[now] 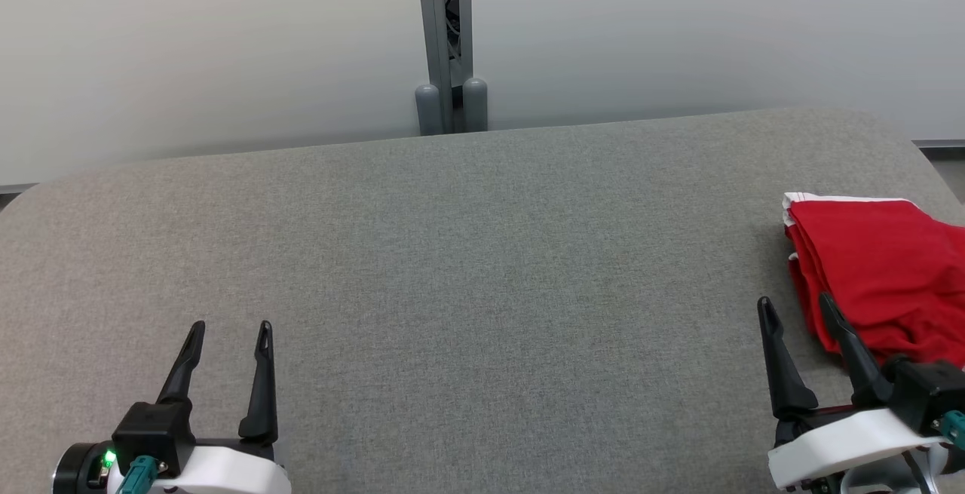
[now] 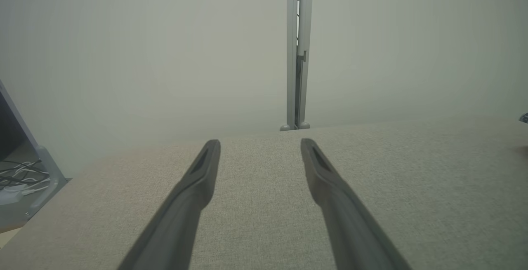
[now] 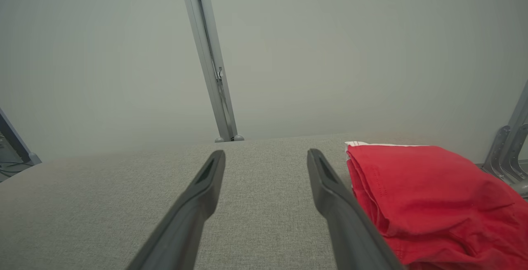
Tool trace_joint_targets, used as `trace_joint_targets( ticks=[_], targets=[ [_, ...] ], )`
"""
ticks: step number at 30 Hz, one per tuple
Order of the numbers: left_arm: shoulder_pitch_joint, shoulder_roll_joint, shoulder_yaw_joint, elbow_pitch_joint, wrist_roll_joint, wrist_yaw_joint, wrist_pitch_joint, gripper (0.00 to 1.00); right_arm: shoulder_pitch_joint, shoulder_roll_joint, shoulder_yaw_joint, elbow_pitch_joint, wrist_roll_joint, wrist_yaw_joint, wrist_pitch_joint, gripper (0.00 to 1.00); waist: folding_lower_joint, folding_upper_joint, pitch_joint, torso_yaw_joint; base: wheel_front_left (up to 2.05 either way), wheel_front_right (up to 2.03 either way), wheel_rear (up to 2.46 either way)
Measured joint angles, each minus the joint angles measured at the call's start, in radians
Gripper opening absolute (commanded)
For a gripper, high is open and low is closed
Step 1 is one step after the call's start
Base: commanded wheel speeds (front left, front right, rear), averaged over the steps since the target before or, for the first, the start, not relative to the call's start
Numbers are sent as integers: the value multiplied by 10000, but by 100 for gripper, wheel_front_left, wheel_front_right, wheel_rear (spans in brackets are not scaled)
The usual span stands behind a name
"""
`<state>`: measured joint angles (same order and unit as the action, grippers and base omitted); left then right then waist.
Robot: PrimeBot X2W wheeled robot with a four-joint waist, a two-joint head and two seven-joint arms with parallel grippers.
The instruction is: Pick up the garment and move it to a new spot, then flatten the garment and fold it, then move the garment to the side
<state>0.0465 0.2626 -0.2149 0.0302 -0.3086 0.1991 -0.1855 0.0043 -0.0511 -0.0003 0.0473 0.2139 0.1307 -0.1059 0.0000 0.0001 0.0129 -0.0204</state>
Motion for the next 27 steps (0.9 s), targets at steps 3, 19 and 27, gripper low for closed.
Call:
trace_joint_targets(
  ticks=[3, 19, 27],
  targets=[
    [-84, 4, -6, 38, -10, 4, 0, 100, -22, 4, -4, 10, 52, 0, -13, 100, 0, 0, 5, -9, 0, 0, 0],
    [174, -447, -86, 518, -1609, -328, 75, 0, 206, 115, -316, 662, 1735, 0, 543, 0, 0, 0, -33, 6, 0, 0, 0],
    [-2, -635, -8, 765, -3083, -704, 104, 0, 12, 82, -702, 888, 3277, 0, 1024, 0, -1, 0, -39, 23, 0, 0, 0]
  ],
)
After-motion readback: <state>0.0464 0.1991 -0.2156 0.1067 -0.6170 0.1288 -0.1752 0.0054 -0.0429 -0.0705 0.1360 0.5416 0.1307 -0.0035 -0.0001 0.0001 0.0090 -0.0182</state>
